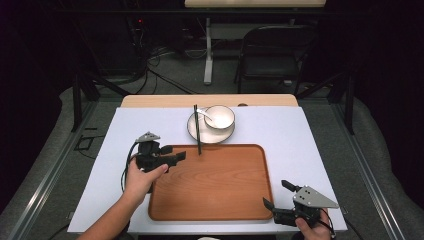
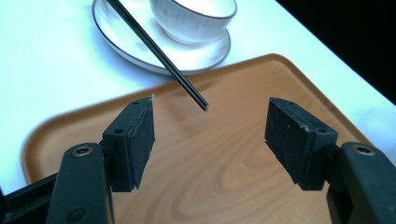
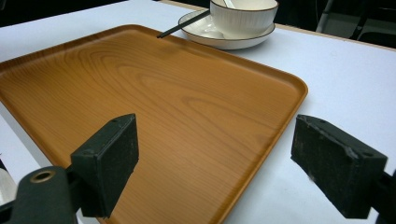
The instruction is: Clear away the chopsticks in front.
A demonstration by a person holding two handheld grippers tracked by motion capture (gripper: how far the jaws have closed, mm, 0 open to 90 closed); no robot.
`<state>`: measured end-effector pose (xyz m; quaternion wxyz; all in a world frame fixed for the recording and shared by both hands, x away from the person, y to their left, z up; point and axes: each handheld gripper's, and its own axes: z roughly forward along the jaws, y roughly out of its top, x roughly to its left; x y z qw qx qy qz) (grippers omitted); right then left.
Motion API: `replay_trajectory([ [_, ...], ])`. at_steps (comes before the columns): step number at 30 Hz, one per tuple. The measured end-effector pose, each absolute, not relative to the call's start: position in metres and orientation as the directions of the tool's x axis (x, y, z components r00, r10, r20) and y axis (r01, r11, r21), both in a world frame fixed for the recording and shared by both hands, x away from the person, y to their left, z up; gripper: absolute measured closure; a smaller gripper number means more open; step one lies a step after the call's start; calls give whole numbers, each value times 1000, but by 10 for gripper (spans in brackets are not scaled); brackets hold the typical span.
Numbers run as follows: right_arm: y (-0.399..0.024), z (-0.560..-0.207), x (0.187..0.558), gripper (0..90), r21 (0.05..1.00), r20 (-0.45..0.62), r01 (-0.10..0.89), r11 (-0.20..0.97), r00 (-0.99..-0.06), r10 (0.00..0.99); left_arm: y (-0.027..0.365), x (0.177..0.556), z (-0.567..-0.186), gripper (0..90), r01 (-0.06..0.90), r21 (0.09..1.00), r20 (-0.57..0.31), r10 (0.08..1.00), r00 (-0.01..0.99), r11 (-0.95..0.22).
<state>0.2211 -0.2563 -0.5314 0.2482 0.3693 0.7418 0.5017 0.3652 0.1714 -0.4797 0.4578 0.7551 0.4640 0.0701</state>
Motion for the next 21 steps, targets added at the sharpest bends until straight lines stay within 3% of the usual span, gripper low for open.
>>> replay_trajectory([
  [21,-257,-532,221,146,928,15,307,212,-598,801,162,426,-460,394,673,718,-253,835,489,-176],
])
